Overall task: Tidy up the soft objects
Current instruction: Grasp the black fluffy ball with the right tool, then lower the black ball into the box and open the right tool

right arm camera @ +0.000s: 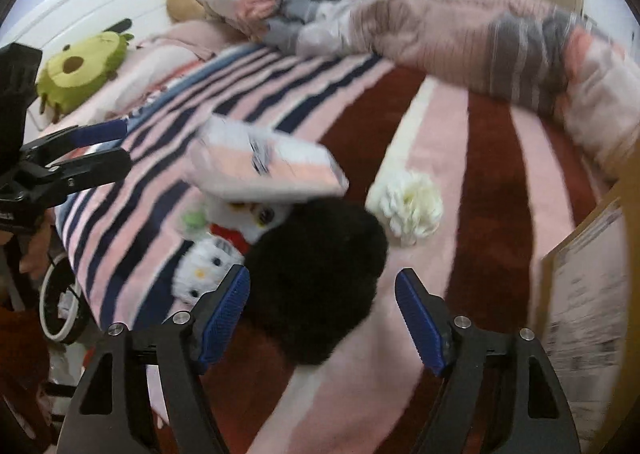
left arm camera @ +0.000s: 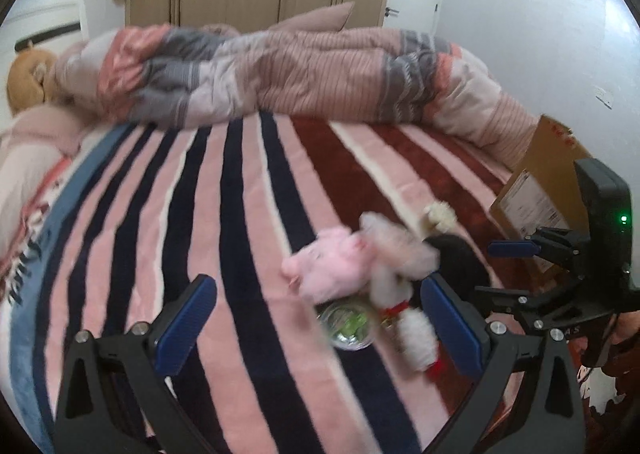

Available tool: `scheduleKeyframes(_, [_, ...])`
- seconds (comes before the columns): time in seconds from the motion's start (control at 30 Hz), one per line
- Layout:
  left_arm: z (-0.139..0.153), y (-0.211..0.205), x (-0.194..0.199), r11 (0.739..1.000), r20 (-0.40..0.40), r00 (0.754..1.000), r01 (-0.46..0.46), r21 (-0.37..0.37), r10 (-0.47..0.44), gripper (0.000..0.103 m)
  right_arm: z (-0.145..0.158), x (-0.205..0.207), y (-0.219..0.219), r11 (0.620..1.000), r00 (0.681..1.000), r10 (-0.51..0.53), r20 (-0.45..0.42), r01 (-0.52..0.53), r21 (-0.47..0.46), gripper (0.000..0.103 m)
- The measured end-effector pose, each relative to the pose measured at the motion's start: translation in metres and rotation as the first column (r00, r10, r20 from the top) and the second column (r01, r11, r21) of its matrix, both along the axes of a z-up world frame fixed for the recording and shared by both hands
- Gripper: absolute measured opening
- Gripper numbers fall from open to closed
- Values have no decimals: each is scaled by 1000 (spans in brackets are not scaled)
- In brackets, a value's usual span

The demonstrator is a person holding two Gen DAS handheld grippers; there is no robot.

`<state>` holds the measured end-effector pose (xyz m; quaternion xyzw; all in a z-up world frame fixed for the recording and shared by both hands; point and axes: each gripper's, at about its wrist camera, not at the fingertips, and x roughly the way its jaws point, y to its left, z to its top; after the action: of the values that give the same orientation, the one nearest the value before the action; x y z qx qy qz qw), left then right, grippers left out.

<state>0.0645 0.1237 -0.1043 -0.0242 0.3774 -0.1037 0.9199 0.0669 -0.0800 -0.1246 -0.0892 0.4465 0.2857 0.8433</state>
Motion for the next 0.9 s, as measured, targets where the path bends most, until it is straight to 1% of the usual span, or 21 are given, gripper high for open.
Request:
scheduleKeyframes(0.07, [-14,3,6,1000,-30,1000,0,-16,0,100,-12,6,3,1000,999,13,-36,-13,18,76])
scheduleKeyframes(0.13, [-25,2,11,999,-57,998,8,-38,-10,95,-17,12,5,999,998,24,-60,-21,40,78])
scheduleKeyframes(0.27, [-32,-2,13,997,-71,997,28,-73,-33,95,-29,19,10,997,993,51,-110,-43,68,79])
scheduleKeyframes(0.3, [-32,-2,12,997,-72,997,29,-78,-35,95,-31,20,11,997,992,51,-115,-43,70,77])
scheduleKeyframes(0.33, [-32,-3,11,996,-77,996,33,-83,-39,94,-33,20,11,996,992,56,-112,-48,74,67])
scheduleKeyframes(0.37, [-31,-4,11,996,-77,996,37,-85,-43,94,-32,20,11,995,991,71,-116,-61,82,63])
scheduleKeyframes(0.43, [-28,-5,10,995,-74,996,44,-84,-51,94,-32,19,11,994,988,81,-129,-70,87,56])
scheduleKeyframes(0.5, [-24,-7,12,996,-72,996,45,-73,-50,94,-31,17,9,993,987,91,-136,-79,90,52])
scheduleKeyframes(0.6, [-18,-10,12,996,-67,996,51,-77,-56,94,-25,14,5,993,988,85,-127,-74,92,51])
scheduleKeyframes(0.7, [-6,-18,7,994,-48,996,71,-79,-75,94,-13,8,0,993,993,81,-84,-74,90,51])
scheduleKeyframes(0.8, [12,-31,1,992,-27,995,97,-76,-99,94,6,0,-5,990,995,86,-51,-80,117,51])
scheduleKeyframes(0.9, [30,-44,-4,986,-6,991,136,-101,-137,94,29,-10,-8,983,994,112,-11,-109,149,51])
